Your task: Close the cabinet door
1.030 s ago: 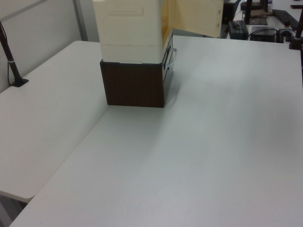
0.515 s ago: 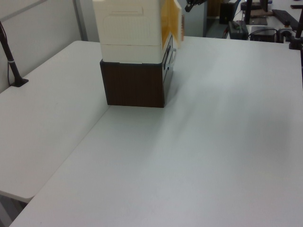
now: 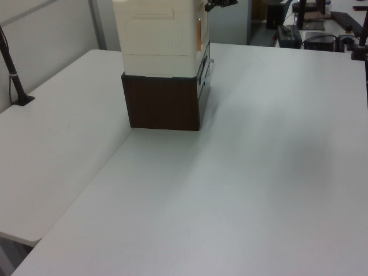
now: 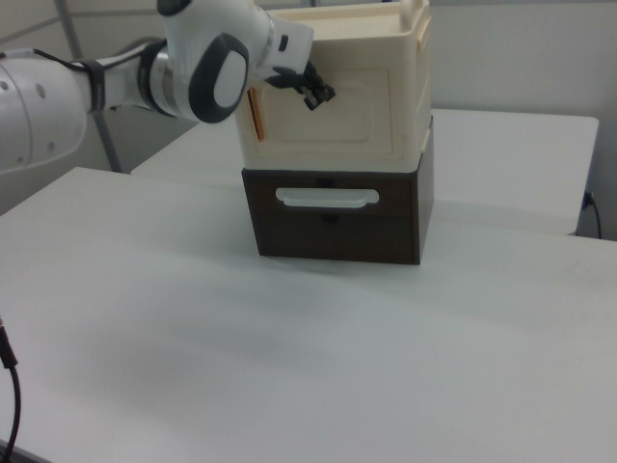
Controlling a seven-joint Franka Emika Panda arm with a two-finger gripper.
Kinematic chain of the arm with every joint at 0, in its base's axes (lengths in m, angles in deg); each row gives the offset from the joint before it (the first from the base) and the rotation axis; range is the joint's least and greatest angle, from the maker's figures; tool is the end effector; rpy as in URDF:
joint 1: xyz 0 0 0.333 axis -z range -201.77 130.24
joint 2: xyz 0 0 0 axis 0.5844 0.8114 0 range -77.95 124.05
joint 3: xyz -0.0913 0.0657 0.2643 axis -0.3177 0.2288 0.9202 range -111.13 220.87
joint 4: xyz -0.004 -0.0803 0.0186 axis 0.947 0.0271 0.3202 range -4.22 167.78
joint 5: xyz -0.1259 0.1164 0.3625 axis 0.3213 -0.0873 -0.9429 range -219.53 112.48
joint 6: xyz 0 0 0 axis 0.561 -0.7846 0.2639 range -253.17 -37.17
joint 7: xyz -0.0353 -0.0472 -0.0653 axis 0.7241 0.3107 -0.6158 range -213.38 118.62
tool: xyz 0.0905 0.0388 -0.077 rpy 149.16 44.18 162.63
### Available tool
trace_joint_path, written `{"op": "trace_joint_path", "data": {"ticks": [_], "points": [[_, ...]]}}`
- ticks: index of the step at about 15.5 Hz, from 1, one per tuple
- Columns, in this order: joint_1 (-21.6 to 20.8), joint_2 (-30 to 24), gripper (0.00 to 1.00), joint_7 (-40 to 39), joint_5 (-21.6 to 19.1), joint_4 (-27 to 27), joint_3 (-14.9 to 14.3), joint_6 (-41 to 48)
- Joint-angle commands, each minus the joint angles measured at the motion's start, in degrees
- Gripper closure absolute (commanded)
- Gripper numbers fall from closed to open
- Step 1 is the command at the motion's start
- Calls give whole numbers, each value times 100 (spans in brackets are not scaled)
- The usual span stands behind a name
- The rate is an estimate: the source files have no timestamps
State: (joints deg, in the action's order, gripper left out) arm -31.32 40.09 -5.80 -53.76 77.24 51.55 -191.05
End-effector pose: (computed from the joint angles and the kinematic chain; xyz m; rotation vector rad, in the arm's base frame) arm 0.7105 -0.0912 0.5674 -2.4088 1.0953 -1.1961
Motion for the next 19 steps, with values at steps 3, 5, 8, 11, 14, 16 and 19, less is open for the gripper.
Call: {"op": "trace_joint_path", "data": {"ticks": [3, 5, 8, 11, 14, 16, 19], "points": [[-31, 81, 100, -9, -38, -118, -37, -215], [-31, -24, 100, -316, -47, -4, -37, -32], [-40, -235, 98, -1158, -38, 32, -37, 1150], [-49, -542, 92, -2073, -56, 32, -29, 2654], [-49, -903, 75, -2794, -56, 41, 68, 3806], [-92, -1157, 24, -2963, -47, 50, 129, 4571], [-347, -1597, 0, -3279, -3, 313, 130, 5424]]}}
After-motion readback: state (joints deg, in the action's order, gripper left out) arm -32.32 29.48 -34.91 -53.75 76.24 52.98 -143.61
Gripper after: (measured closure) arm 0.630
